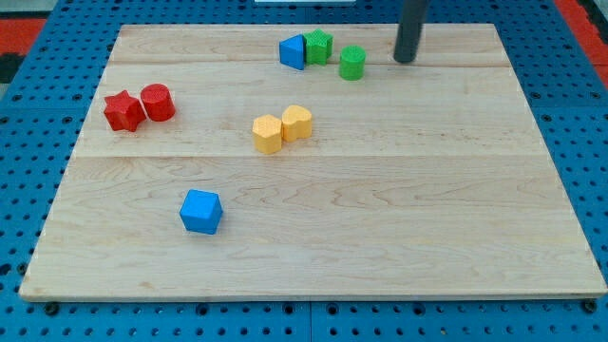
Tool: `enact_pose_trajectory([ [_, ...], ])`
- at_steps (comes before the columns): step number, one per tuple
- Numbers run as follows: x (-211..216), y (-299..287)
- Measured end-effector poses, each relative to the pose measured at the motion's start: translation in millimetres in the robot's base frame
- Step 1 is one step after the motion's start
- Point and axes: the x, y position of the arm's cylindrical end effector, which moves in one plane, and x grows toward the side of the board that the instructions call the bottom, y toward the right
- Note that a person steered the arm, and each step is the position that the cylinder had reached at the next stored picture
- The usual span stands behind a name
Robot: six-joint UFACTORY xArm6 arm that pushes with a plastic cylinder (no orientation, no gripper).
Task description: Place the blue cube left to the yellow hexagon
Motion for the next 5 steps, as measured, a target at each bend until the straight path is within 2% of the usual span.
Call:
enact_pose_trajectory([
  [1,-13,-81],
  [2,-10,-111],
  [3,73,-3],
  [4,208,-13],
  [5,287,-91],
])
